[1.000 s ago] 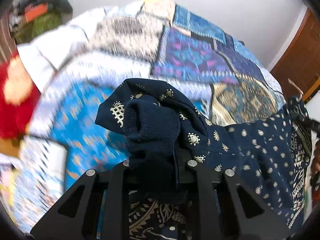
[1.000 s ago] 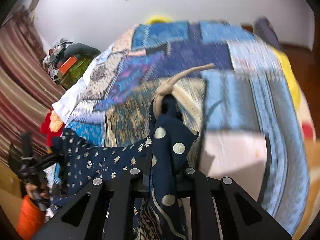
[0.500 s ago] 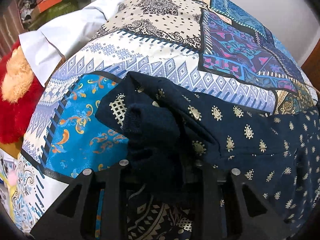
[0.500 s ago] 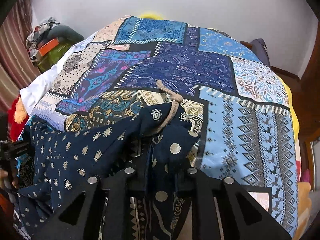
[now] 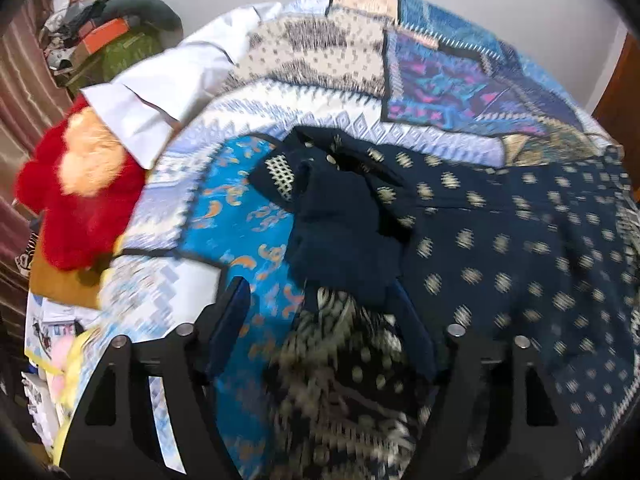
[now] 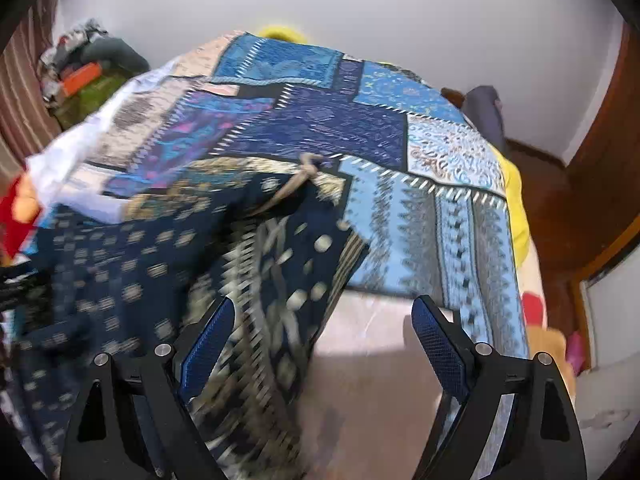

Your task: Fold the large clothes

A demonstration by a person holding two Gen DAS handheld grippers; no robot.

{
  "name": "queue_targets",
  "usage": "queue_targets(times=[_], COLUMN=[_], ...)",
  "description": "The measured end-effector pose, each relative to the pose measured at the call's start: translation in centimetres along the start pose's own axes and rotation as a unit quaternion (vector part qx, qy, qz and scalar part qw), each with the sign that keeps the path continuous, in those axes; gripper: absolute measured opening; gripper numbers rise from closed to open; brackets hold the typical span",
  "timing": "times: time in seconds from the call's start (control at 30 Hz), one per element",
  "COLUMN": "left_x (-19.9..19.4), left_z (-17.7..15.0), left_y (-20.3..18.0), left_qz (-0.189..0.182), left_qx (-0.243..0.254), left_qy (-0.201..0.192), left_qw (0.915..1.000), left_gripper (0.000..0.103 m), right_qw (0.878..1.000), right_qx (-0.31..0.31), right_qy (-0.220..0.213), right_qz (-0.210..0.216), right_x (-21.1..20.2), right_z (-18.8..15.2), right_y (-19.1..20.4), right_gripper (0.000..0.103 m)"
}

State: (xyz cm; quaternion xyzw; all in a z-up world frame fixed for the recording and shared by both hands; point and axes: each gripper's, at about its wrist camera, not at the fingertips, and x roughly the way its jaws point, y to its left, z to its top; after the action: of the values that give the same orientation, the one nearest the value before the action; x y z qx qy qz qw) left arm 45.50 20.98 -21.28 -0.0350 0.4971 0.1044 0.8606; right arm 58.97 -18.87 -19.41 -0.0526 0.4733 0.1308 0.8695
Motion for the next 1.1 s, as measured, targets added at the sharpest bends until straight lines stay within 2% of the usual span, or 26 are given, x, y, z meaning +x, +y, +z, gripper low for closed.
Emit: queue_targets(times=[0.1, 0.17, 0.43, 0.57, 0.7, 0.83, 0.87, 1.1], left_x=[-3.3, -6.0, -14.4, -16.2, -16.6, -14.7, -13.6, -8.8], left_z=[-1.0, -1.8, -5.2, -7.9, -11.5, -15.6, -16.8, -23.2], left_y=[0.2, 0.3, 0.9, 1.3, 1.8, 2.9, 3.3, 4.9], left_qz=[0.004, 0.005, -0.006, -0.016, -0.031, -0.043, -0.045, -0.065], left_qx=[0.01, 0.015, 0.026, 0.029, 0.022, 0.003, -0.005, -0.065], left_qy=[-0.019, -0.032, -0.076, -0.079, -0.058, -0.009, 0.017, 0.111], left_qw=[0.9998, 0.9994, 0.9967, 0.9963, 0.9976, 0.999, 0.9988, 0.9896], left_gripper=[0.083, 0.094, 0.1, 0.101, 0.101, 0.101, 0.101, 0.101], right_qw=[1.0, 0.999, 0.995, 0.995, 0.995, 0.996, 0.996, 0.992], right_qx=[0.014, 0.028, 0.045, 0.038, 0.025, 0.013, 0.014, 0.027], right_qy=[-0.002, -0.003, -0.032, -0.037, -0.031, -0.005, 0.002, 0.056], right_qz=[0.023, 0.033, 0.08, 0.09, 0.089, 0.093, 0.093, 0.109], right_x=[-3.5, -5.9, -15.1, -18.1, -19.6, -19.5, -19.4, -18.2], right_z=[-1.0, -1.8, -5.7, -8.7, -12.6, -16.9, -17.6, -23.1], right_y=[0.7, 1.0, 2.5, 3.4, 4.4, 5.6, 5.7, 6.7], right_gripper=[0.09, 0.093, 0.095, 0.096, 0.096, 0.096, 0.096, 0.096])
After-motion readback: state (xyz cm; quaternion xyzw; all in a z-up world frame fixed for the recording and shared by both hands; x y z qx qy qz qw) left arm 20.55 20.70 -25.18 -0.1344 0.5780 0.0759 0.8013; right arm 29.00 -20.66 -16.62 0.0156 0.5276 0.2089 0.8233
